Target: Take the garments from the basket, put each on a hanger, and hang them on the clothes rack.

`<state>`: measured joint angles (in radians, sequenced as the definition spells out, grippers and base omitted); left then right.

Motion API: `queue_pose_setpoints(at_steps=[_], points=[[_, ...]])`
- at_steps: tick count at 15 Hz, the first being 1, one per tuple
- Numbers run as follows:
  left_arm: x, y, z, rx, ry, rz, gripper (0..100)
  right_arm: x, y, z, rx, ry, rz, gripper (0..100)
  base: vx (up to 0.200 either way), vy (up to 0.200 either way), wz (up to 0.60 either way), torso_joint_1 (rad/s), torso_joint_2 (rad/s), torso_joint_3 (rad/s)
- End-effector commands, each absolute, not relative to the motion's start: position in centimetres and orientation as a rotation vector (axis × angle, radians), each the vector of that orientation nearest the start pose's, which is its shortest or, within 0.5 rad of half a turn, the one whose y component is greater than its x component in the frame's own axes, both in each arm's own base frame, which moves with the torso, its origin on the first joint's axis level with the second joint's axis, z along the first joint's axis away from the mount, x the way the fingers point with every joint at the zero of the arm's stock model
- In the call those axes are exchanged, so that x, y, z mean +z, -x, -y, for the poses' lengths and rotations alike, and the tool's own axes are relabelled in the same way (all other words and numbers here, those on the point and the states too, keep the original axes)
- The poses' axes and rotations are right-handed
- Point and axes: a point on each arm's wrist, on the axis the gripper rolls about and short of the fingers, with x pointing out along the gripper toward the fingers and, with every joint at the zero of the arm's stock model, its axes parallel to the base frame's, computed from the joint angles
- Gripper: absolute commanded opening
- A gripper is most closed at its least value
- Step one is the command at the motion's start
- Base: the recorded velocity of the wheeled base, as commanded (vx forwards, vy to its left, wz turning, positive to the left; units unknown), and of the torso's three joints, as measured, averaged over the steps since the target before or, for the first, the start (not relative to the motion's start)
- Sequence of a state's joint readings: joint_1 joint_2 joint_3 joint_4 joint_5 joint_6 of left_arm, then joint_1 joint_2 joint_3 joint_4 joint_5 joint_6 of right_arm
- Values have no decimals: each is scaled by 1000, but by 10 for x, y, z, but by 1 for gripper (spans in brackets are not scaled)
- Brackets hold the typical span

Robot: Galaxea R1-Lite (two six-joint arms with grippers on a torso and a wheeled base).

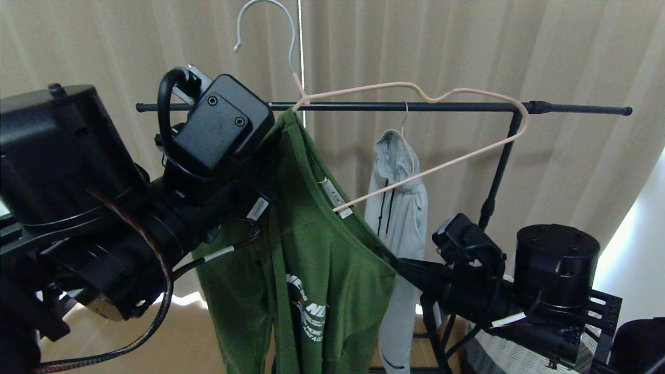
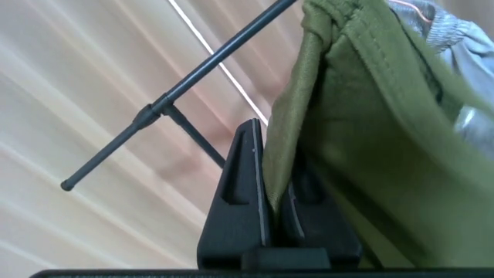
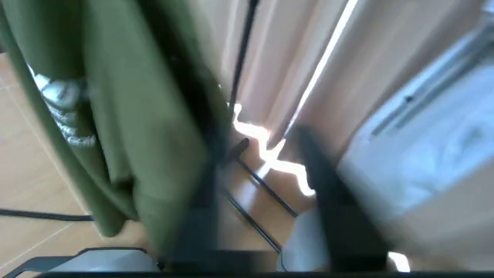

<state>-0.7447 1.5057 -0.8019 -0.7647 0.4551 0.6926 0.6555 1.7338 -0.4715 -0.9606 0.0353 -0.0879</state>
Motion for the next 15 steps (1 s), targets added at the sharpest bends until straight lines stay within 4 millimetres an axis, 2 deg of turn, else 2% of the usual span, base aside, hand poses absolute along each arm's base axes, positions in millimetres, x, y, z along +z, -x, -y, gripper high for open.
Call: queue_pose_setpoints(at_steps=[1, 3, 5, 6, 12, 15], points=[[242, -198, 166, -259, -686, 125, 0, 138, -217, -144, 626, 154, -209, 0, 0, 0, 0, 0, 0, 0], [221, -193, 154, -273, -816, 75, 0, 147, -227, -116, 514, 135, -181, 0, 0, 0, 0, 0, 0, 0], [209, -190, 148, -298, -867, 50, 0, 152, -231, -105, 469, 127, -166, 0, 0, 0, 0, 0, 0, 0], [196, -189, 140, -306, -917, 9, 0, 155, -234, -99, 442, 121, -155, 0, 0, 0, 0, 0, 0, 0], [174, -191, 121, -281, -1040, -80, 0, 162, -235, -99, 441, 118, -126, 0, 0, 0, 0, 0, 0, 0], [174, -198, 117, -255, -1045, -94, 0, 174, -219, -112, 517, 120, -86, 0, 0, 0, 0, 0, 0, 0]])
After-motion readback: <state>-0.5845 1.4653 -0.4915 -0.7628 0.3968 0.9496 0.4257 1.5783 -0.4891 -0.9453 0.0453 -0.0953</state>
